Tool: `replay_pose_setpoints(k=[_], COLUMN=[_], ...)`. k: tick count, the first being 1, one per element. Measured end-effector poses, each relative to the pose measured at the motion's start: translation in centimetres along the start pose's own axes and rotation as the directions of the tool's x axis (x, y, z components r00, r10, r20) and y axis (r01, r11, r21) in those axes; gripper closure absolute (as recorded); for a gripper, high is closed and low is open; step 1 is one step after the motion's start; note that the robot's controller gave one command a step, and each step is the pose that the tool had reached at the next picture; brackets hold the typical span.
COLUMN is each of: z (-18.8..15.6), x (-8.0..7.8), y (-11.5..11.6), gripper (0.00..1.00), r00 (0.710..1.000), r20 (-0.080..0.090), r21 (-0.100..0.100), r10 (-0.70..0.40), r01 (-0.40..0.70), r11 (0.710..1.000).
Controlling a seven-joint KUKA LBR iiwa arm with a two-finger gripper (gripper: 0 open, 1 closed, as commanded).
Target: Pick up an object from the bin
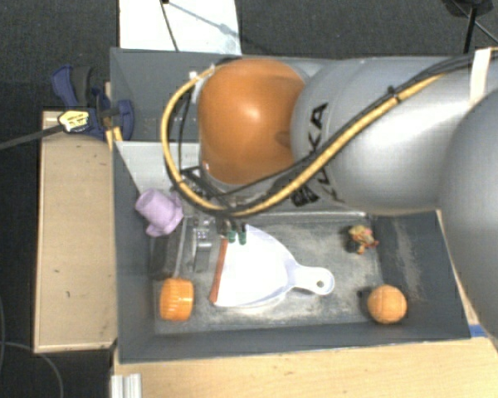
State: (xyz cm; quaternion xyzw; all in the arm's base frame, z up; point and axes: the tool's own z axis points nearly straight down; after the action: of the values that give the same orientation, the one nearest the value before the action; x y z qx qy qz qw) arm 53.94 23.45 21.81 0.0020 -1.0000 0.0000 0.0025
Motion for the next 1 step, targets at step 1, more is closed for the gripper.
replay_pose_setpoints(k=[1], z=[-0.51], x=[-0.18], y=[-0.16], gripper=[0.00], r00=[1.000], r20=[0.008], r21=[-0.002], r10=[0.006], r01=[-0.006], r11=[1.000])
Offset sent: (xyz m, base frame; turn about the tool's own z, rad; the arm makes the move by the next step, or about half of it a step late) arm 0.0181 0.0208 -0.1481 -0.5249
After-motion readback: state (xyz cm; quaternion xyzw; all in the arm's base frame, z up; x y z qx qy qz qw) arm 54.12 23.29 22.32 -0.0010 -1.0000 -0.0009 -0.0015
